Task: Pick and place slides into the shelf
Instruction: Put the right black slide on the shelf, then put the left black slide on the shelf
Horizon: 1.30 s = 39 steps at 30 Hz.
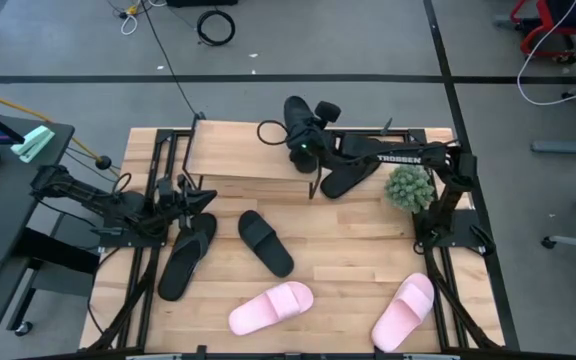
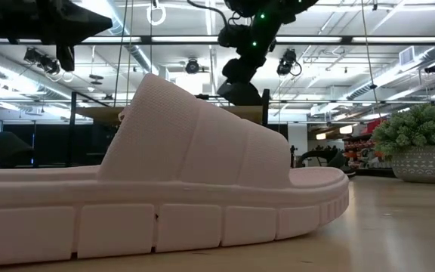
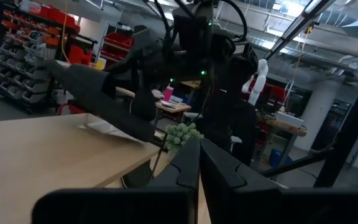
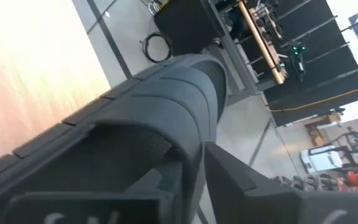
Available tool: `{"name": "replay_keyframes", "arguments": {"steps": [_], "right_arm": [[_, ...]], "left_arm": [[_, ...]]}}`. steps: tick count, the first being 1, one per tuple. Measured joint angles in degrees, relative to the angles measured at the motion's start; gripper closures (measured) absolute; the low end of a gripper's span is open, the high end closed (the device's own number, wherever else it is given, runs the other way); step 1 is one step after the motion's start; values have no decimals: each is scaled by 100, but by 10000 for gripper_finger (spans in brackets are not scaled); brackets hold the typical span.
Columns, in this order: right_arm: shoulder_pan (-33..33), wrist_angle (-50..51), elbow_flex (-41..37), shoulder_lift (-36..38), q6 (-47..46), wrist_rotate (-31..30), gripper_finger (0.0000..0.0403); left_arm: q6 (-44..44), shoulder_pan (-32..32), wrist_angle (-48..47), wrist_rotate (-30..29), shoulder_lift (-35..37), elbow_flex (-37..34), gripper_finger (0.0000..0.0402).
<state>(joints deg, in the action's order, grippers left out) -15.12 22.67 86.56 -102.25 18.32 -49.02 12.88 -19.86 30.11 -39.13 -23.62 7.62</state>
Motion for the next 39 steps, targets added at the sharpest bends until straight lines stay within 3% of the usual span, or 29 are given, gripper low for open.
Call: {"name": "replay_keyframes", "arguments": {"steps": [5,10,22,27,30,36,39], "right_arm": [[-78,621,0,60,-631,628,292],[-174,870,-4,-3,-787,586,270],[158,859,-4,45,-587,549,279],[791,1221,-7,335,-640,555,281],[1324,1558,-7,662,-1150,621,281],[2549,1766,-68,1267,-2244,2220,284],[3167,1802,-217,1354,-2548,2571,287]], "left_arm": [[32,4,20,0,0,0,391],[102,4,170,-1,0,0,384],[95,-5,284,28,0,2,393],[468,-96,215,1015,-111,25,385],[701,-223,-115,1163,-440,287,382],[421,-417,-1359,1178,-1753,1533,392],[566,-426,-1845,1181,-2544,2236,394]]}}
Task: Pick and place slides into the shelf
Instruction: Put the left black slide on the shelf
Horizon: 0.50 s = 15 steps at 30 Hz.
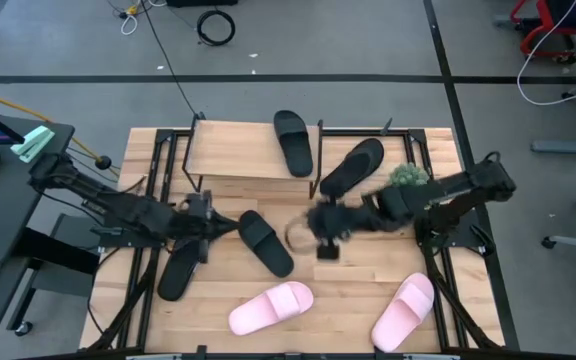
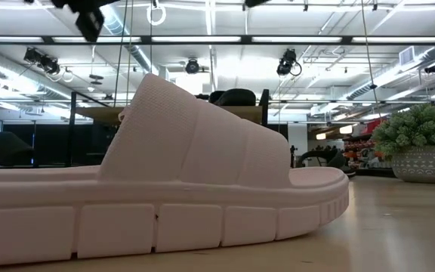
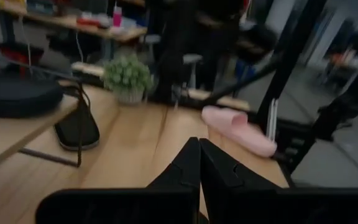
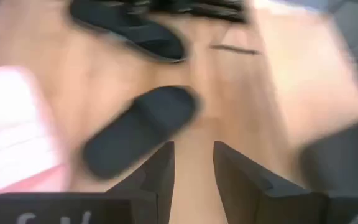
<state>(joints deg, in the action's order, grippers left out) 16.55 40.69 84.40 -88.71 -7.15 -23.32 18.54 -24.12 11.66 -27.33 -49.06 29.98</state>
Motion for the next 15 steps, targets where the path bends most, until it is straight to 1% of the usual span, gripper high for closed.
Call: {"name": "replay_keyframes", "arguments": {"steps": [2,3,7,10,12,15], "right_arm": [[357,19,-78,0,-300,-35,288],[527,4,-115,-13,-445,-95,288],[1026,0,-198,-180,-702,-438,288],[1228,12,-254,-302,-697,-565,288],[1288,-6,-298,-335,-697,-609,288],[1304,4,-382,-345,-708,-612,288]], "left_arm": [[453,2,-535,4,-479,553,393],[715,2,-945,6,-691,859,391],[1411,9,-3219,5,-1604,2217,378],[1520,73,-4503,-89,-2393,3089,367],[1383,103,-4943,-101,-2897,3508,357],[1231,170,-5087,-94,-3605,3935,336]]}}
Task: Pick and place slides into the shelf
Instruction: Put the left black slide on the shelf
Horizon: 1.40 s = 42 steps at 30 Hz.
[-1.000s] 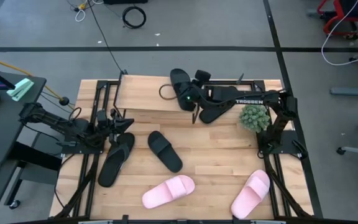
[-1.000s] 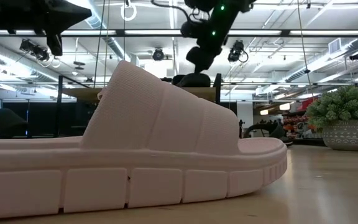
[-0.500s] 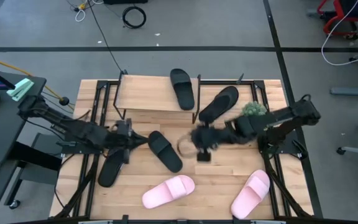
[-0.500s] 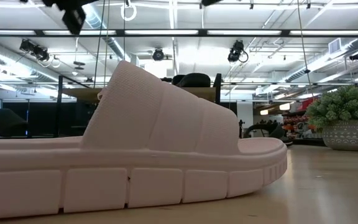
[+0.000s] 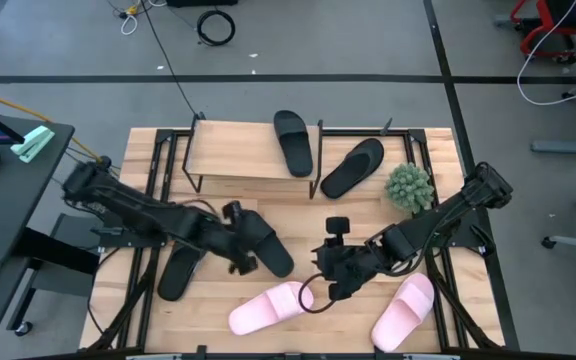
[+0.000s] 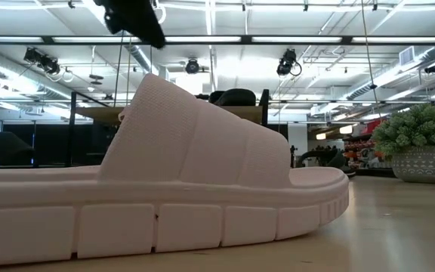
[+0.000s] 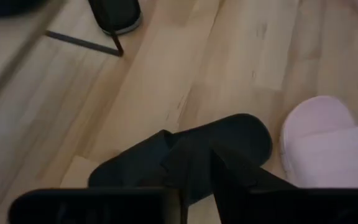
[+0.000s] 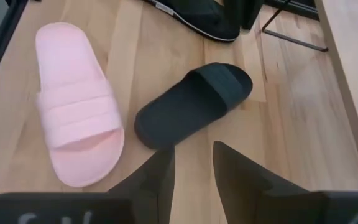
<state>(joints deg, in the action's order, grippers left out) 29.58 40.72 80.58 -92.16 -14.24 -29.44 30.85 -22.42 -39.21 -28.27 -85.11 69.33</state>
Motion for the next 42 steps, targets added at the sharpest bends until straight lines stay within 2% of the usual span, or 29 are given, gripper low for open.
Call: {"name": "replay_keyframes", "arguments": {"steps": [8,14,22,35,42], "right_arm": [[-6,44,-44,33,-74,-10,288],[-4,401,-44,35,-72,-12,288],[-7,493,-44,35,-70,-10,289],[-81,495,-44,37,-66,-15,289],[-107,495,-44,37,-115,-17,289]], "left_arm": [[447,255,-76,-3,-1310,503,270],[624,522,-837,-2,-1841,503,241],[803,546,-1035,-22,-2006,503,237],[1202,136,-1002,-4,-1948,503,252],[1344,205,-970,-303,-1950,377,254]]}}
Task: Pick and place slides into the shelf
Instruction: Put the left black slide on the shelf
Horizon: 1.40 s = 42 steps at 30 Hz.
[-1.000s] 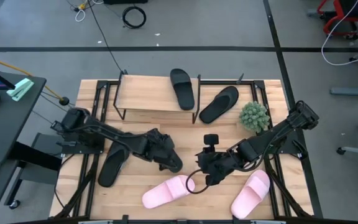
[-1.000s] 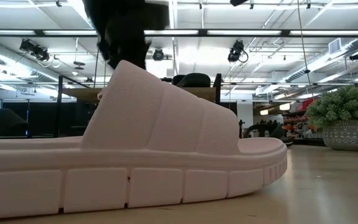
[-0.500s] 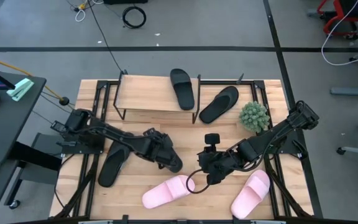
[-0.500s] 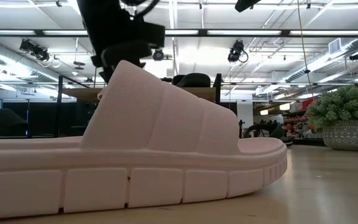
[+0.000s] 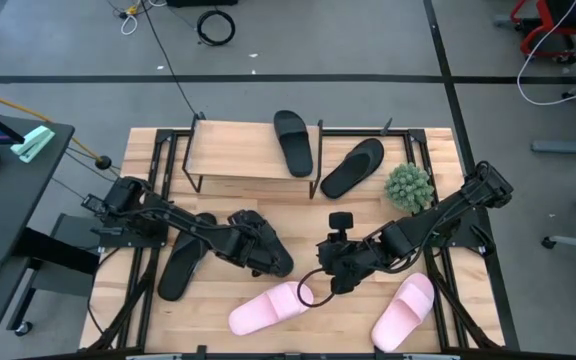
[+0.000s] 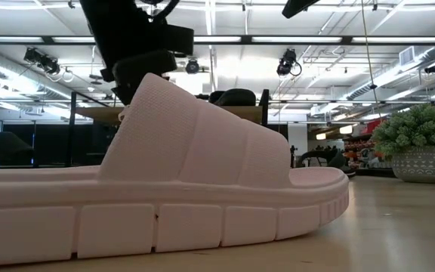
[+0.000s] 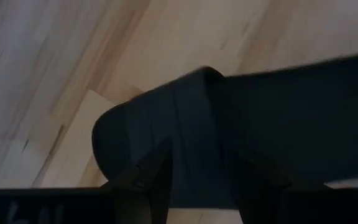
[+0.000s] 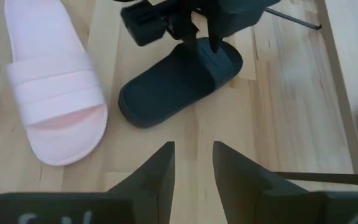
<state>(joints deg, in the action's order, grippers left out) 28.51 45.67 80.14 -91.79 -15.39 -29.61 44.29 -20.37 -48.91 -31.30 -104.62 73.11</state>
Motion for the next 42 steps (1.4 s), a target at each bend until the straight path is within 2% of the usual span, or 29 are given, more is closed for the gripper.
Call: {"name": "replay_keyframes", "arguments": {"steps": [14,24,30,36,40,42], "right_arm": [[0,0,2,2,-3,2,289],[0,14,4,2,36,4,289],[0,17,4,2,34,2,289],[0,17,4,2,32,4,288],[0,17,4,2,32,4,288],[0,17,4,2,33,4,288]], "left_arm": [[160,-172,231,-2,-2,-42,256],[-42,-62,76,-255,-521,-41,272],[-228,-67,-70,-585,-495,-38,308],[-479,-137,-158,-648,-480,30,388],[-492,-414,-589,-612,-494,523,389],[-511,-567,-1100,-616,-494,954,393]]}}
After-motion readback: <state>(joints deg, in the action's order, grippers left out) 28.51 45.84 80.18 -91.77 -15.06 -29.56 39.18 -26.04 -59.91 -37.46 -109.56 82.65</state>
